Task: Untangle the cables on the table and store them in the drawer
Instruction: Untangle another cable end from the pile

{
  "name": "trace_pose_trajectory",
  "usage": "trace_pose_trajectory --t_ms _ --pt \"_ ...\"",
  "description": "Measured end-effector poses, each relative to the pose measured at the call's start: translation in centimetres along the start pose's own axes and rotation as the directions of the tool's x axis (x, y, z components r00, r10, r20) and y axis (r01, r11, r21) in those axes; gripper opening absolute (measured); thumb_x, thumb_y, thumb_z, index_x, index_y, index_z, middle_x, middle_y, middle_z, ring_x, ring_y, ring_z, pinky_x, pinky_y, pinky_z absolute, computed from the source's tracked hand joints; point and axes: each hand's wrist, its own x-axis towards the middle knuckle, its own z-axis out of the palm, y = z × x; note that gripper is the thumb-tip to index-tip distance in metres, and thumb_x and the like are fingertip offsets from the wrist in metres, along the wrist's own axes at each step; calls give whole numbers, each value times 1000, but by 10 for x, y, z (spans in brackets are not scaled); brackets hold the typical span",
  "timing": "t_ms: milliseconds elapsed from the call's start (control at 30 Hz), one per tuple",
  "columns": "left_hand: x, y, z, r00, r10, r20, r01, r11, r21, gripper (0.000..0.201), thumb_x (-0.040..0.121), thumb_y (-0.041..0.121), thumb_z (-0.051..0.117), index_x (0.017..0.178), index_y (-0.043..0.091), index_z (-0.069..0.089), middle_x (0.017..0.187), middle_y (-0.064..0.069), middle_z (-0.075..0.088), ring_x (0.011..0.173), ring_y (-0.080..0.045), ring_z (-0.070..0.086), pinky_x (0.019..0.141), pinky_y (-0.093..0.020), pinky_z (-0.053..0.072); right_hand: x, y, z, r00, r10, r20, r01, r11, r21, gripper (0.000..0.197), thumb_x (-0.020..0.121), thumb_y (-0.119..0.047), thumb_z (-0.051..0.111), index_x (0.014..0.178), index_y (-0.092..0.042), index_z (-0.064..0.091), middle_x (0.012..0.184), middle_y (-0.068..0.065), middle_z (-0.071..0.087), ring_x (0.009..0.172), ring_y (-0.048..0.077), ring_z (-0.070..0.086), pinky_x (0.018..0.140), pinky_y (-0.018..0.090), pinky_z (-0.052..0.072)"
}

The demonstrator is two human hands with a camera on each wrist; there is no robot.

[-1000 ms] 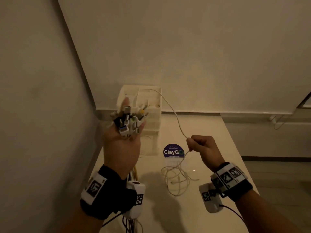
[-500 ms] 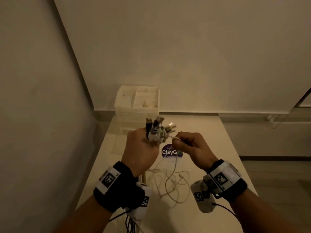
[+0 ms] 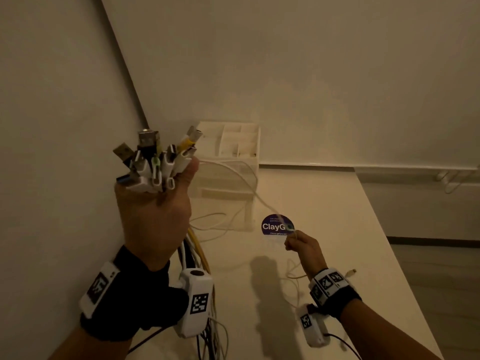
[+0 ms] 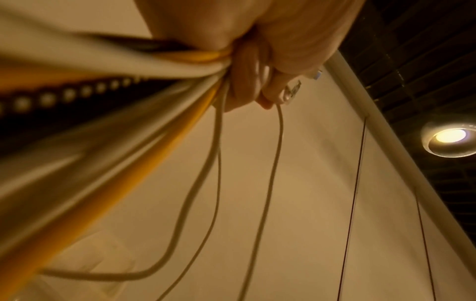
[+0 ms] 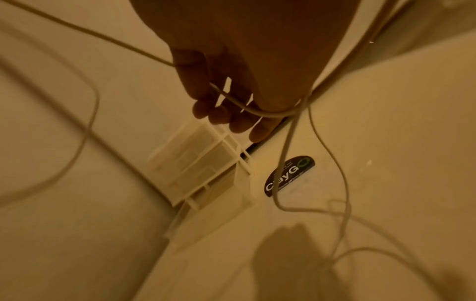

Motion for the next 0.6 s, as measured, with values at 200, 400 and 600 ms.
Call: trace_pose_trajectory --t_ms 200,400,600 --pt "-11 16 -8 999 41 29 -39 995 -91 22 82 48 67 71 30 62 44 14 41 32 -5 30 43 -18 26 14 4 5 997 -41 -62 30 985 -170 30 101 -17 42 88 -16 69 97 9 62 92 19 55 88 33 41" --pt "-14 12 -10 992 31 120 -31 1000 -4 30 76 64 65 71 35 60 52 19 45 44 -2 39 51 -20 33 18 -6 1 978 57 -201 -101 972 -214 48 104 -34 30 90 -11 70 105 4 56 102 21 50 89 32 38" --pt "-18 0 -4 985 75 155 -69 997 -42 17 81 53 68 74 40 61 56 23 53 53 15 44 58 -9 34 11 -25 -5 976 55 -212 -121 942 -314 62 103 -45 19 94 -9 69 103 5 56 98 24 49 85 30 33"
